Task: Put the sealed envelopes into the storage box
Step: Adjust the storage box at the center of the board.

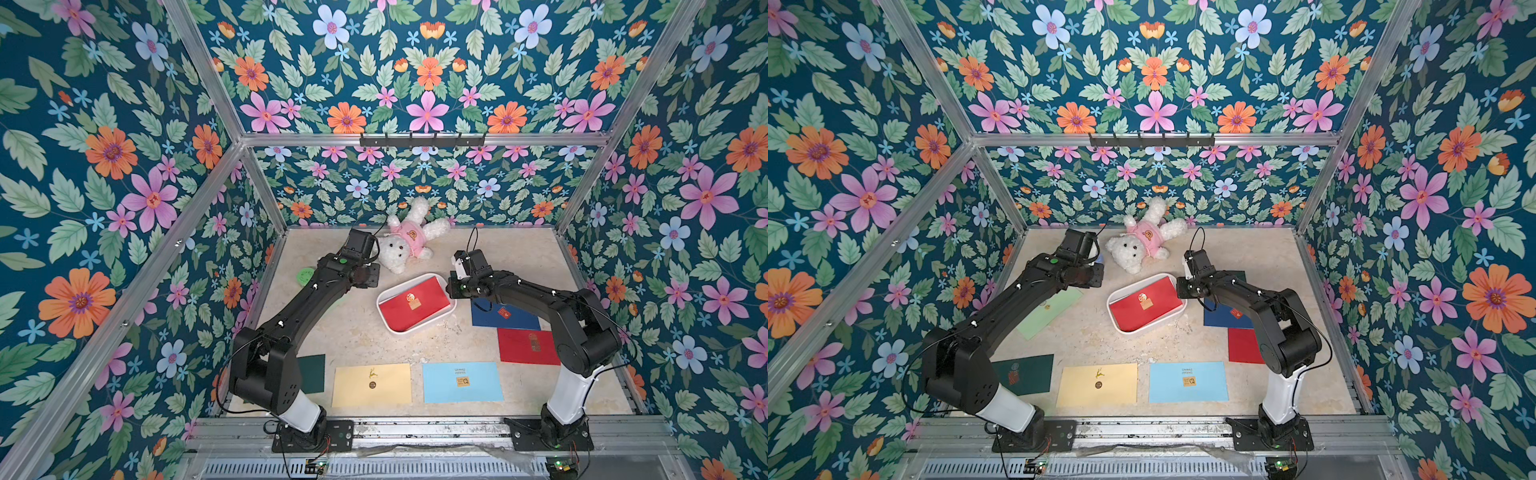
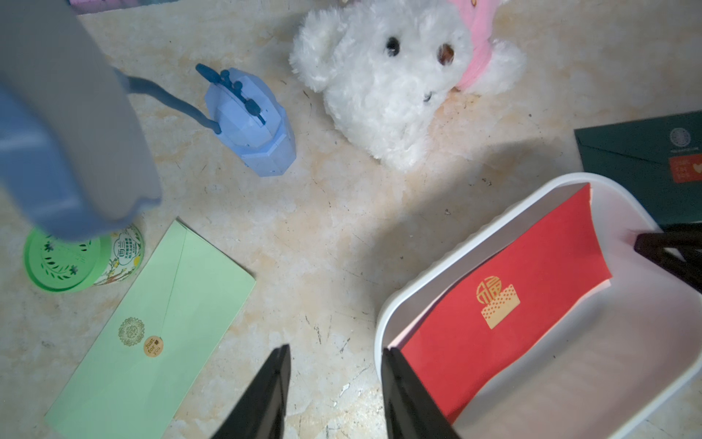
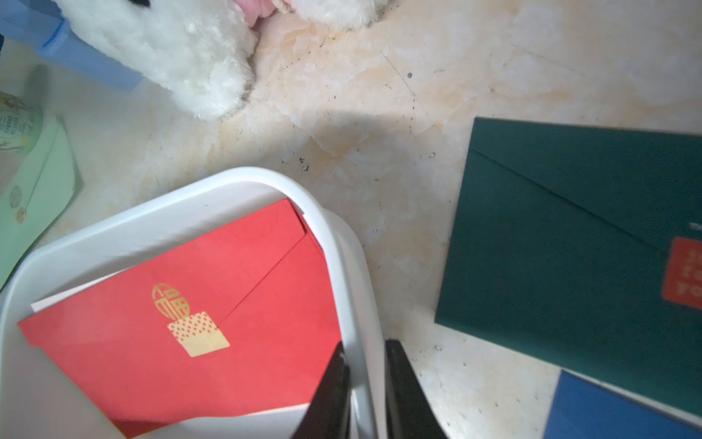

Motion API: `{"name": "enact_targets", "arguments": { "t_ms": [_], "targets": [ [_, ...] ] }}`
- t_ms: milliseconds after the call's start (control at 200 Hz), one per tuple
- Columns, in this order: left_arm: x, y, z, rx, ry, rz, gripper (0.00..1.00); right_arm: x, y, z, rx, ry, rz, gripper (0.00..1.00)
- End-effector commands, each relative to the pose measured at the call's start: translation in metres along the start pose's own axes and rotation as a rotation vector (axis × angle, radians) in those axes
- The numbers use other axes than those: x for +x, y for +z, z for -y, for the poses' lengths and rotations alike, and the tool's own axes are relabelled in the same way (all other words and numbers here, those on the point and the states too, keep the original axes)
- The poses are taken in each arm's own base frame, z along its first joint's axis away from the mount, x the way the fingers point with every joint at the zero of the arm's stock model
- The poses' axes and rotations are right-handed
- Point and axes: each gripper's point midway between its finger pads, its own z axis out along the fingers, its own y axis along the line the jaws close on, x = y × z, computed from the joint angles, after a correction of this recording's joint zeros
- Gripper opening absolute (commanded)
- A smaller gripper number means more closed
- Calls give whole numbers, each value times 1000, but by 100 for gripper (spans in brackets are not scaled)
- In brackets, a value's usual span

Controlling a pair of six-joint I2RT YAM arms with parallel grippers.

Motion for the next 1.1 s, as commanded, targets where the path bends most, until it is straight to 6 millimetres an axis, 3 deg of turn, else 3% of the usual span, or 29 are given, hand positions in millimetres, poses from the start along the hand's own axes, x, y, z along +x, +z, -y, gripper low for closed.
{"name": "enact_targets", "arguments": {
  "t_ms": [0,235,400,545,680,925,1095],
  "targets": [
    [6,1,1,16,-49,-7,48,-15,-2,-2,-2,100,66,16],
    [36,0,5,60,-114,-39,48,-30,6,-15,-38,148,111,12],
    [54,-3,4,71,-136,-63,48,-30,14,-21,-51,134,95,13],
    [79,-2,5,93,-173,-110,48,-30,8,-23,-53,122,87,28],
    [111,2,10,121,-215,-188,52,-28,-12,-27,-57,64,74,41],
    [159,-9,20,148,-311,-283,53,21,-45,-44,-131,-85,-83,47],
    [189,-10,41,123,-303,-343,53,62,-46,-49,-130,-120,-167,48]
  ]
}}
